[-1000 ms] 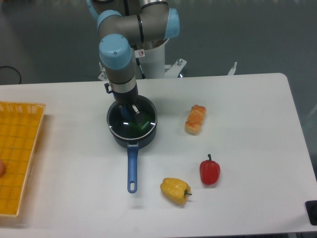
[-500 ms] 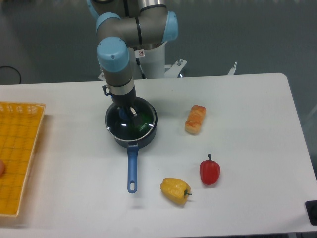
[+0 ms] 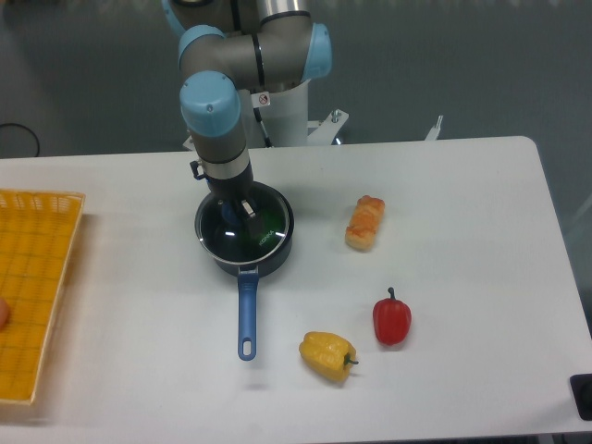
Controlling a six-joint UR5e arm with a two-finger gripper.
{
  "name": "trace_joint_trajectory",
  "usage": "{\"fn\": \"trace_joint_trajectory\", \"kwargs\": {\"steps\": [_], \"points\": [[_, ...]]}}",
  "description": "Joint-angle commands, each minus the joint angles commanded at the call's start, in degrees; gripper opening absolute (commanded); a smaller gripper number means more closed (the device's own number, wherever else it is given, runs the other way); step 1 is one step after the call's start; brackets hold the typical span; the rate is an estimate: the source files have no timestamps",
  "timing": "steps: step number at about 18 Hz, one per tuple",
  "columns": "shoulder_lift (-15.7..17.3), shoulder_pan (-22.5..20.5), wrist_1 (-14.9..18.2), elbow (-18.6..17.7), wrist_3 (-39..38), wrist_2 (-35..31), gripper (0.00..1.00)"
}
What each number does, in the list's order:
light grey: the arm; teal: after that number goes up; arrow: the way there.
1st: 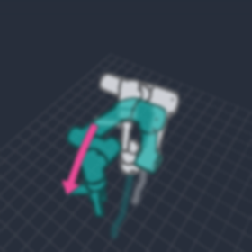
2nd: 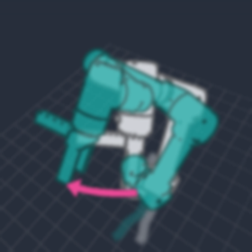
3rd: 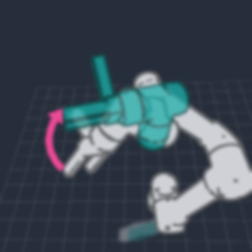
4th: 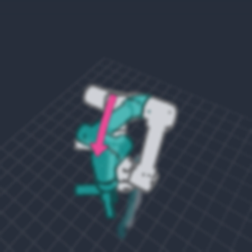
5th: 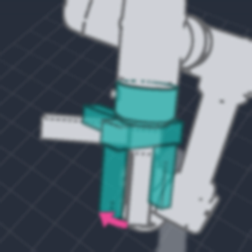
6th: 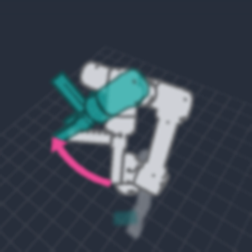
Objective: Close the pot lid
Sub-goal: 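Lower the glass lid onto the saucepan rim and settle it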
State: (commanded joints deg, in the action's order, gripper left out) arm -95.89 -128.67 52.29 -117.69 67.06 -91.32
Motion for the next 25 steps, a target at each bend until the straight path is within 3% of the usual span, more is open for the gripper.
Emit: {"fn": "trace_joint_trajectory", "kwargs": {"steps": [25], "points": [[0.18,-0.97,0.00,-0.35,0.53,-0.17,0.56]]}}
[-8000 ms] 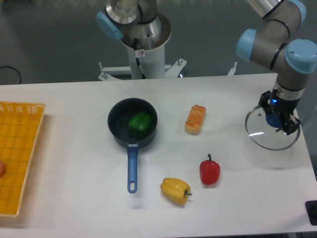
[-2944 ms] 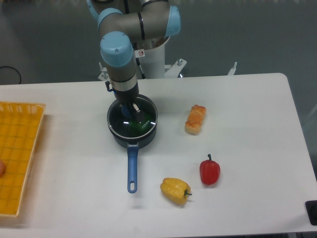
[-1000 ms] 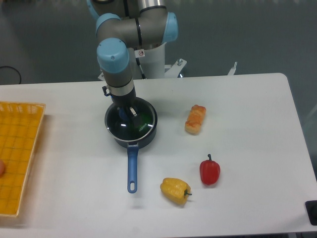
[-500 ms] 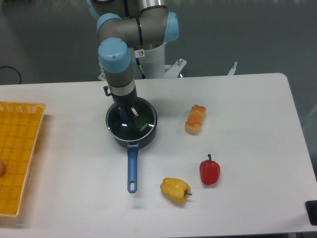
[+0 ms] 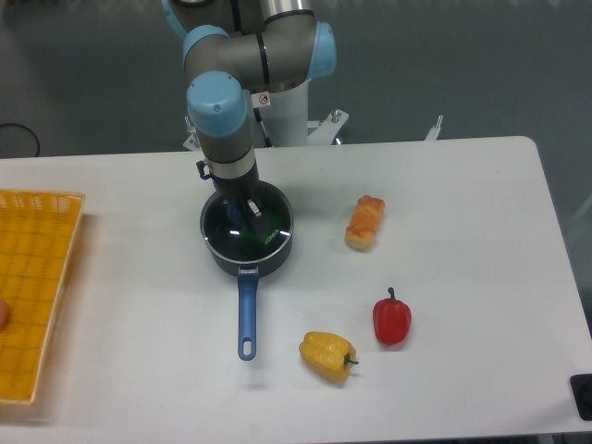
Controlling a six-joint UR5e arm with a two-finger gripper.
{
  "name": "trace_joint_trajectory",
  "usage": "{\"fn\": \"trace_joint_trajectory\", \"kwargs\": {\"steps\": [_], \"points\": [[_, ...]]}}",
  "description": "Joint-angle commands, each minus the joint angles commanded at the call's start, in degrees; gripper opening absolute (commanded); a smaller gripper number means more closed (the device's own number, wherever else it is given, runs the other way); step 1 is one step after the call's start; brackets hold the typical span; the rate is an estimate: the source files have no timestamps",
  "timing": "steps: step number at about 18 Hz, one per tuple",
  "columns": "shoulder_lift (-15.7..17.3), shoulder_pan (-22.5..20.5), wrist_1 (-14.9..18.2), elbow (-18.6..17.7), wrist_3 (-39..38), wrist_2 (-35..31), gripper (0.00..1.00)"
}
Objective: Close the pot lid
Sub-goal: 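Lower the glass lid onto the saucepan rim and settle it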
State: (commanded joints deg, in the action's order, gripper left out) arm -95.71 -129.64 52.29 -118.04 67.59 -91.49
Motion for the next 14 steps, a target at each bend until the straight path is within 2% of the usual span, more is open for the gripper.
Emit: {"fn": "trace_joint_trajectory", "kwargs": {"steps": [10,14], "points": [[0.17,0.17,0.00,0.09,-0.44,-0.09,0.67],[0.26,0.18,0.09,0.35,-0.44,-0.09,0.81]]}}
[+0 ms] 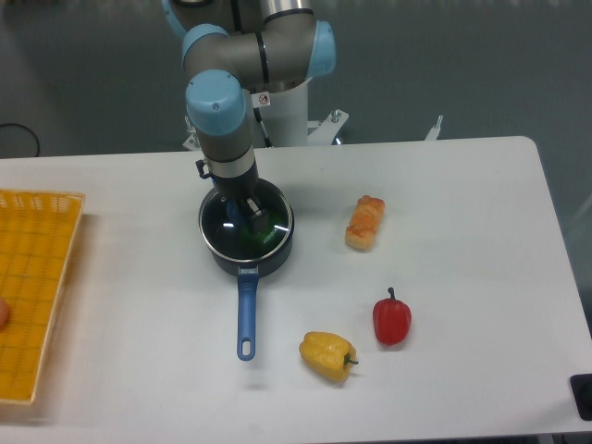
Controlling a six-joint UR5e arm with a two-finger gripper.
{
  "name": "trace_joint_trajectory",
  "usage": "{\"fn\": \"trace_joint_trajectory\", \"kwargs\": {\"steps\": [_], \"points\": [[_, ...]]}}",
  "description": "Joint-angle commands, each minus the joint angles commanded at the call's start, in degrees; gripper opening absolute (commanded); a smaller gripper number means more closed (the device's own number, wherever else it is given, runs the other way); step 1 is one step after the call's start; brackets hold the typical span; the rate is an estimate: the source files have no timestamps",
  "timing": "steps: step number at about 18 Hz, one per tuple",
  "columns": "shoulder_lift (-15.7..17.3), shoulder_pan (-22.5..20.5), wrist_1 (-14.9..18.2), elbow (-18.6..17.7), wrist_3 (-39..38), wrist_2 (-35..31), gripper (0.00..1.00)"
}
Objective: Close the pot lid
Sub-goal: 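Lower the glass lid onto the saucepan rim and settle it, then open the gripper and release the lid knob, rising away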
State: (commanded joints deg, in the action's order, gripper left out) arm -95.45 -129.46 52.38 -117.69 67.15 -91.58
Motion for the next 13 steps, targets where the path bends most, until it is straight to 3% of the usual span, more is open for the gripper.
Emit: {"fn": "trace_joint_trajectory", "kwargs": {"steps": [2,4,13], "points": [[0.09,0.00,0.09,0.17,0.00,-0.09,0.91],[0.26,0.00,0.09,0.35,0.00,-0.09,0.94],[2.10,0.00,0.61,2.37,0.09,-0.26,1.00]]}}
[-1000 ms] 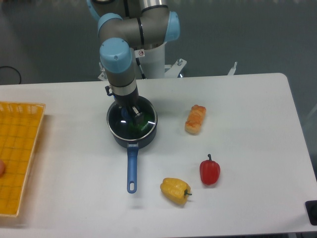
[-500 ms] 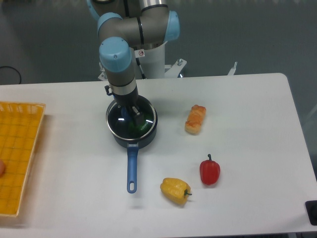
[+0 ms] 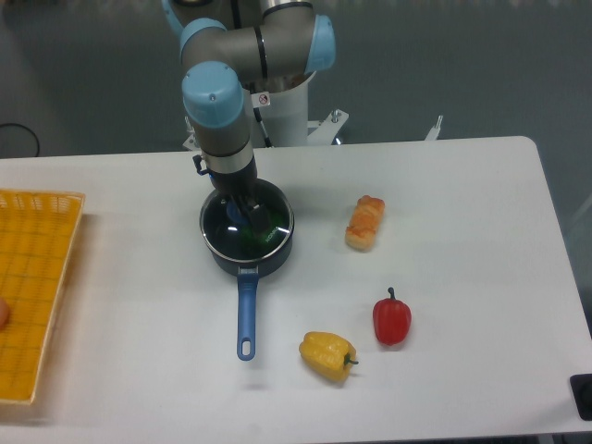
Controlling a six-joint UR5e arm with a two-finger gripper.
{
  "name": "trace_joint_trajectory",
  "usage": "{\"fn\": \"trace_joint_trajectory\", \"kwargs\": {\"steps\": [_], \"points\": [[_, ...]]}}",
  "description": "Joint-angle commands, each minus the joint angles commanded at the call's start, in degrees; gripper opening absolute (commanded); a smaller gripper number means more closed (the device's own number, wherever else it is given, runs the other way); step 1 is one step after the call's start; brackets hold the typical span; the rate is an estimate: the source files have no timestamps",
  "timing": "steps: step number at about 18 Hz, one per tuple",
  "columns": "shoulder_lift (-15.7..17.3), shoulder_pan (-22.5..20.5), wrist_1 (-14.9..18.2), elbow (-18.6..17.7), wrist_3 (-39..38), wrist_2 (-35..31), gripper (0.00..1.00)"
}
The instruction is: Close the pot lid
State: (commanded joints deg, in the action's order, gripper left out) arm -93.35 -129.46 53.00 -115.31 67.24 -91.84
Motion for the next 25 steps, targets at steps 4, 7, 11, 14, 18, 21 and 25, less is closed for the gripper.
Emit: {"fn": "trace_joint_trajectory", "kwargs": {"steps": [4,7,11,14,18,21,25], "points": [[2.29,-1.14,1.57,0.61,0.09,0.00,1.00],[3.17,-2.11,4.21,2.11,0.35,0.00,1.00],[3.70,-2.81,4.92,2.73,0.35,-0.09,1.00],[3.78,-3.16,5.01,2.64,0.44,-0.26,1.00],[4.14,-5.61,5.80,2.64,1.57,-0.62,1.00],[4.40,-8.87,6.50,2.64,5.62,-0.53,1.00],[3.79,-14.40,6.42,2.81,10.79,-0.35,1.00]]}}
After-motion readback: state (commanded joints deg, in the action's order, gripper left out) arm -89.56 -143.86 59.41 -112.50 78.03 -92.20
